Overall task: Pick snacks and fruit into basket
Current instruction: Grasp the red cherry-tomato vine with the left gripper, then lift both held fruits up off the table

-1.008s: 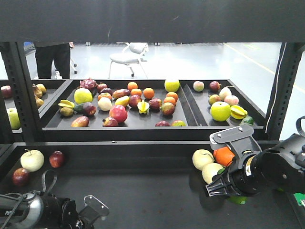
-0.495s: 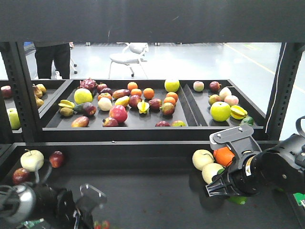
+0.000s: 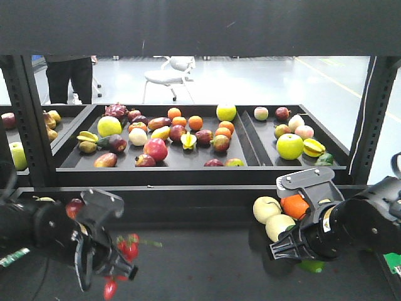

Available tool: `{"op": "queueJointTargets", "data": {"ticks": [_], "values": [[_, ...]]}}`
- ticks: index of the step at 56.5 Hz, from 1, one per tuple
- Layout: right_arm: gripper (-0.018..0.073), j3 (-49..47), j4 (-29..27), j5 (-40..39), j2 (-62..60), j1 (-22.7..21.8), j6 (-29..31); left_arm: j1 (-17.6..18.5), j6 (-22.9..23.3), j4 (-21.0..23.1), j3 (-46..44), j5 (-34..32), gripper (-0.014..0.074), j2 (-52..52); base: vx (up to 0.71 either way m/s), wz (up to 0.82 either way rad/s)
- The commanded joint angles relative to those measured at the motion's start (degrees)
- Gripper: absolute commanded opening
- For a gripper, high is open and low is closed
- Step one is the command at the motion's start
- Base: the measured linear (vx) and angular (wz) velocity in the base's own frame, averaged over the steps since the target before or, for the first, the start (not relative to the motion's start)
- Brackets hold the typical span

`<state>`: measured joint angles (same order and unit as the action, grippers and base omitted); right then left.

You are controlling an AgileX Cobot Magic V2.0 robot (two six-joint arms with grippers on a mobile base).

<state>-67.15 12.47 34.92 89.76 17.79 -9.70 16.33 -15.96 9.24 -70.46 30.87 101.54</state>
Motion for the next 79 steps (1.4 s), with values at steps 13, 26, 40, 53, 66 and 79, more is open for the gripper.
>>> {"op": "queueJointTargets", "data": {"ticks": [13,26,40,53,66,79], "values": [[-0.0009,-1.35,-1.29,0.17,-7.49,-0.31,0.77,0.22,4.18,0.42,-0.76,-2.07,0.0000,-11.44,0.00,0.00],[-0.0009,-1.36,-2.13,0.83,-12.65,-0.26,0.77,0.22,5.07,0.42,6.18,-7.55,0.0000,-20.01,0.00,0.00],[-0.0009,5.16,-3.05,-5.44,-22.71,-0.26,0.77,0.22,5.07,0.53,15.34,-12.13,0.0000,-33.85,0.00,0.00],[-0.0009,18.24,-3.45,-14.61,-35.95,-0.26,0.77,0.22,5.07,0.74,22.74,-17.63,0.0000,-45.94,0.00,0.00],[-0.0009,24.06,-3.50,-15.28,-47.36,-0.26,2.49,0.22,5.07,2.70,30.47,-21.42,0.0002,-57.01,0.00,0.00],[-0.0009,27.33,-3.50,-14.50,-54.66,-0.26,2.49,0.22,5.07,2.62,34.91,-21.74,0.0002,-66.99,0.00,0.00]]}}
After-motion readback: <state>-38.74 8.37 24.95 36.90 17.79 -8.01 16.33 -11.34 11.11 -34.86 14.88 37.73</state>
